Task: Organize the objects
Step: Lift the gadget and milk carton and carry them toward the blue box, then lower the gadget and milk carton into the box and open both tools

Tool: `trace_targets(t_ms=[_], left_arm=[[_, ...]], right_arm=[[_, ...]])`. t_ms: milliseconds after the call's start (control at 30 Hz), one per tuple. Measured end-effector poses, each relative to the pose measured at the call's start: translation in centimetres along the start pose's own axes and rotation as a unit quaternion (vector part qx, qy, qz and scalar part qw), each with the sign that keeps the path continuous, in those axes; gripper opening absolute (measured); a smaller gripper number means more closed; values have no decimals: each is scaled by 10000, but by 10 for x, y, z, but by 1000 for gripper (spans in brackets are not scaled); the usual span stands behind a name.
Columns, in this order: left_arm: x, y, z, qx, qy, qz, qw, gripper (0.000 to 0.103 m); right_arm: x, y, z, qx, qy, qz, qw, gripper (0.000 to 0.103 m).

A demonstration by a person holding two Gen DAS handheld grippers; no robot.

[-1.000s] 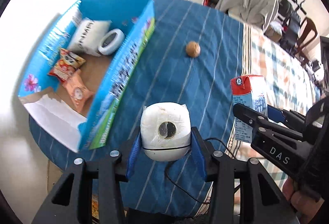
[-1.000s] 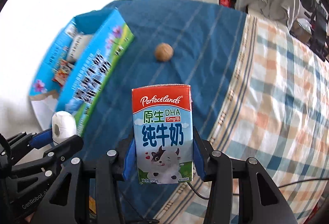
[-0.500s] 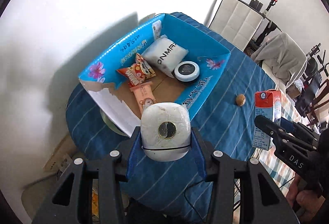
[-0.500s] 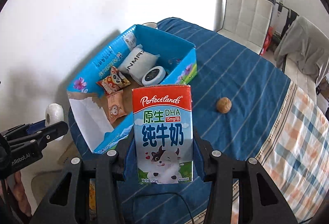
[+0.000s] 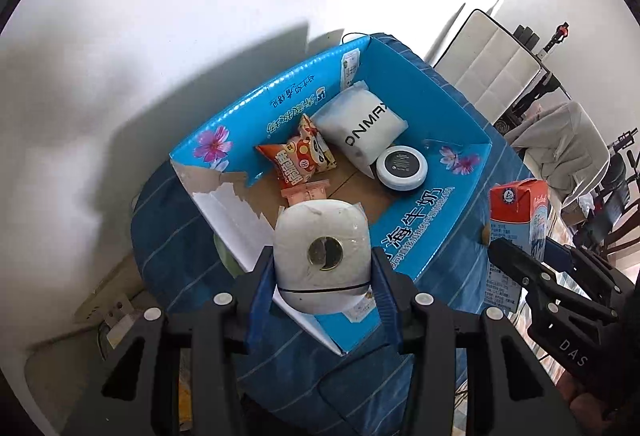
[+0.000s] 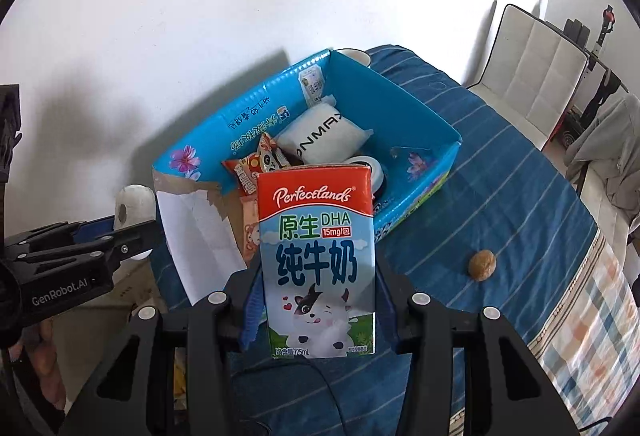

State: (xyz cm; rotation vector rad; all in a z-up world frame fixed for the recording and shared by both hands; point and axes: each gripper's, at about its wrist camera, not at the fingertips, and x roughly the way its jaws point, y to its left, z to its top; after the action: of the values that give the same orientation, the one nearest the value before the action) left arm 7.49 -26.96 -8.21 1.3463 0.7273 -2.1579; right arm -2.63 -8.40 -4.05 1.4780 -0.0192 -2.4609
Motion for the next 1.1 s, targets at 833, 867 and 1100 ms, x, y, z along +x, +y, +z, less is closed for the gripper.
trace_targets(t_ms=[833,867,1100], left_arm=[[136,46,35,-1483,978,253,9838,43],[136,45,35,-1459,988,301,9839,43],[132,32,31,-1089,995,564,9874,65]], right_arm=[[216,11,70,-325,1360,607,9883,50],[220,9,69,-333,1407,588,9877,50],[224,9,66,-403,1529,608,9855,54]])
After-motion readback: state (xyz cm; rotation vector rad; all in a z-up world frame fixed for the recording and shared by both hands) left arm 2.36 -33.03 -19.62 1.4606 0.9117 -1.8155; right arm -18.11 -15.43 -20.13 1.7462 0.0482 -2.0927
